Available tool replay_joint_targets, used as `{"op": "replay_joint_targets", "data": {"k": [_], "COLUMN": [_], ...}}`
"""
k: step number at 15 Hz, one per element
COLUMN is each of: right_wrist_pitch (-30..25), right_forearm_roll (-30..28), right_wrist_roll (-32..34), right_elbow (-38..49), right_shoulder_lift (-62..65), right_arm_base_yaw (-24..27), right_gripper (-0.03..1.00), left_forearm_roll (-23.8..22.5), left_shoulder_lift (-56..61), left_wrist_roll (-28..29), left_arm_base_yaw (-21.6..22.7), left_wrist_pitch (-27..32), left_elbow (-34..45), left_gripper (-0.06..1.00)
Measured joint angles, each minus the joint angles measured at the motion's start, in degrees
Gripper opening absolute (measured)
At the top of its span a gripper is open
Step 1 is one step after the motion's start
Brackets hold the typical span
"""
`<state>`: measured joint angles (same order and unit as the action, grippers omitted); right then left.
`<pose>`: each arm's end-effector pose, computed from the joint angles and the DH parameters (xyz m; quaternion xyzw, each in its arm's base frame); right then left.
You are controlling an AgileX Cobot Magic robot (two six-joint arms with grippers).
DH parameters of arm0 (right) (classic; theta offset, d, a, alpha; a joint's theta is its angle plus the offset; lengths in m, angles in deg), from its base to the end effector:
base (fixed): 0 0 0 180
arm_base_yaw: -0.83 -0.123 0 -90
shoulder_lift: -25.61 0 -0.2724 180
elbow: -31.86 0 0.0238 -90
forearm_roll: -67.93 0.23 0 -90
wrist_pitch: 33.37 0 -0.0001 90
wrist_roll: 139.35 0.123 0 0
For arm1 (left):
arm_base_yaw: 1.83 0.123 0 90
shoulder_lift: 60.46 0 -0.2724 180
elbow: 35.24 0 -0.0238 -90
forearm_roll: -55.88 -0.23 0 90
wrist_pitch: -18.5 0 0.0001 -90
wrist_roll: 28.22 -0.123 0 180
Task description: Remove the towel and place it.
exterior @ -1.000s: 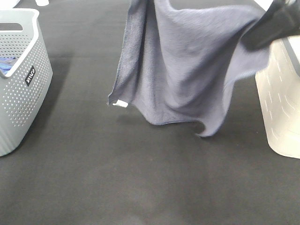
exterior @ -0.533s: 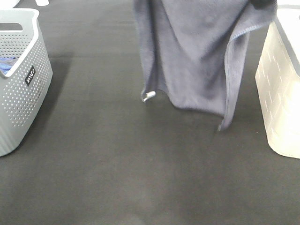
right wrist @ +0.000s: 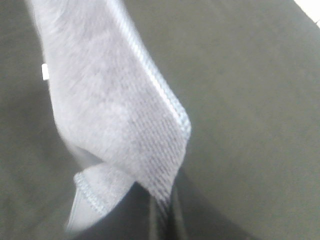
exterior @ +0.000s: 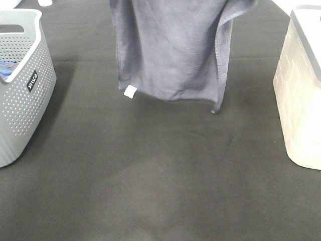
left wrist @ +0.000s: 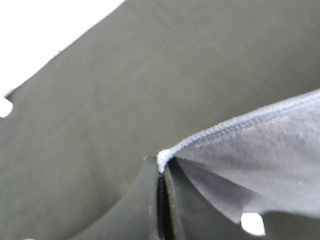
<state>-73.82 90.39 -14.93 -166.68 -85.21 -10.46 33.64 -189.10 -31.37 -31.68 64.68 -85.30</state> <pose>0.4040 0.1118 0.3148 -0.4241 0.7968 0.0140 0.4303 0.4422 -0.2150 0.3409 0.2985 0.8183 0.0752 0.4854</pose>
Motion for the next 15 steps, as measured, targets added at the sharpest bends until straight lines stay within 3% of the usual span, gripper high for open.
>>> {"op": "replay_joint_targets", "data": {"k": [5, 7, 9, 11, 12, 15], "right_wrist_pitch": [11.17, 17.13, 20.8, 18.62, 14.61, -3.95], "right_forearm_roll": [0.92, 2.23, 3.72, 4.3, 4.7, 3.95], "right_wrist_roll": [-3.5, -5.84, -7.45, -7.39, -6.82, -0.57], "right_elbow": [-12.2, -13.87, -13.98, -13.98, -13.98, -13.98], "right_shoulder_lift": [-11.06, -13.24, -15.24, -17.48, -18.56, -19.77], "right_arm_base_yaw": [0.0, 0.0, 0.0, 0.29, 0.8, 1.66], "right_gripper": [0.0, 0.0, 0.0, 0.0, 0.0, 0.0], "left_forearm_roll": [-0.23, -0.46, -0.86, -0.86, -0.8, 4.58], "left_shoulder_lift": [-4.07, -4.3, -5.61, -8.19, -9.28, -10.71], "left_wrist_roll": [1.89, 3.15, 3.15, 3.15, 3.15, -2.98], "left_arm_base_yaw": [6.42, 7.51, 7.62, 7.51, 7.39, 5.9], "left_wrist_pitch": [-19.42, -24.18, -25.32, -22.98, -19.54, -3.04], "left_elbow": [0.0, 0.0, 0.0, 0.0, 0.0, 0.06], "left_gripper": [0.0, 0.0, 0.0, 0.0, 0.0, 0.0]}}
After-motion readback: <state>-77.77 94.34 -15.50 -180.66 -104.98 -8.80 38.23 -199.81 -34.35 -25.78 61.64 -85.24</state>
